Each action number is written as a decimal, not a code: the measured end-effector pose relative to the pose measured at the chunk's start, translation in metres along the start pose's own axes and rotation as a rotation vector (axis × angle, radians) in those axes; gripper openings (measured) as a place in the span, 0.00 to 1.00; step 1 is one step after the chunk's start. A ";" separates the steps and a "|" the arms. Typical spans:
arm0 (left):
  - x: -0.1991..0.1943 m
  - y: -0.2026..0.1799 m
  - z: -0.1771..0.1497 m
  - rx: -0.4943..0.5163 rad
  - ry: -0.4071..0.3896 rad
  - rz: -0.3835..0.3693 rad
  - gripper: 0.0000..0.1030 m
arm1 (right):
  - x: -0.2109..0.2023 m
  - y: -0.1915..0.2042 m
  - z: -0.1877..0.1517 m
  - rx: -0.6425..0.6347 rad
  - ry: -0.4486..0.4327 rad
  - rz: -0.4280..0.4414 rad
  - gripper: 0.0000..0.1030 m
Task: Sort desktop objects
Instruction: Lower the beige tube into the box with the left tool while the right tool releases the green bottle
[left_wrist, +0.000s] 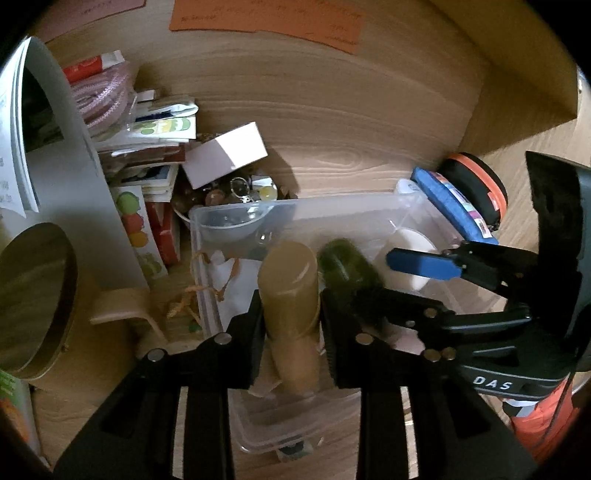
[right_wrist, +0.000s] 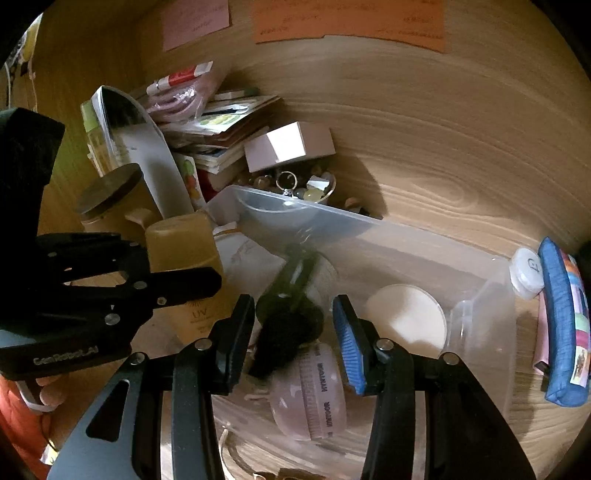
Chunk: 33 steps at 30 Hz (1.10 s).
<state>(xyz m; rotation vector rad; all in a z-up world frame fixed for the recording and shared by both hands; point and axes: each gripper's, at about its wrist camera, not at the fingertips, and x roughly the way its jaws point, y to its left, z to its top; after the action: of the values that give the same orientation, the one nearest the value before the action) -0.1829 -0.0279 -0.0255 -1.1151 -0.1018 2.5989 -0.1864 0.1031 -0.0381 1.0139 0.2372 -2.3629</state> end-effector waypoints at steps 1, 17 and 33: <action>0.000 0.000 0.000 -0.004 0.000 0.003 0.31 | -0.001 -0.001 0.000 -0.001 -0.002 -0.003 0.40; -0.021 -0.009 0.000 0.013 -0.084 0.040 0.63 | -0.057 0.001 -0.006 0.016 -0.080 -0.064 0.67; -0.084 -0.052 -0.016 0.111 -0.222 0.163 0.90 | -0.108 0.000 -0.045 0.087 -0.123 -0.092 0.78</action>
<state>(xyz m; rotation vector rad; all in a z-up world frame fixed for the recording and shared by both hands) -0.1037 -0.0054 0.0315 -0.8260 0.0868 2.8271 -0.0980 0.1648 0.0074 0.9101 0.1388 -2.5280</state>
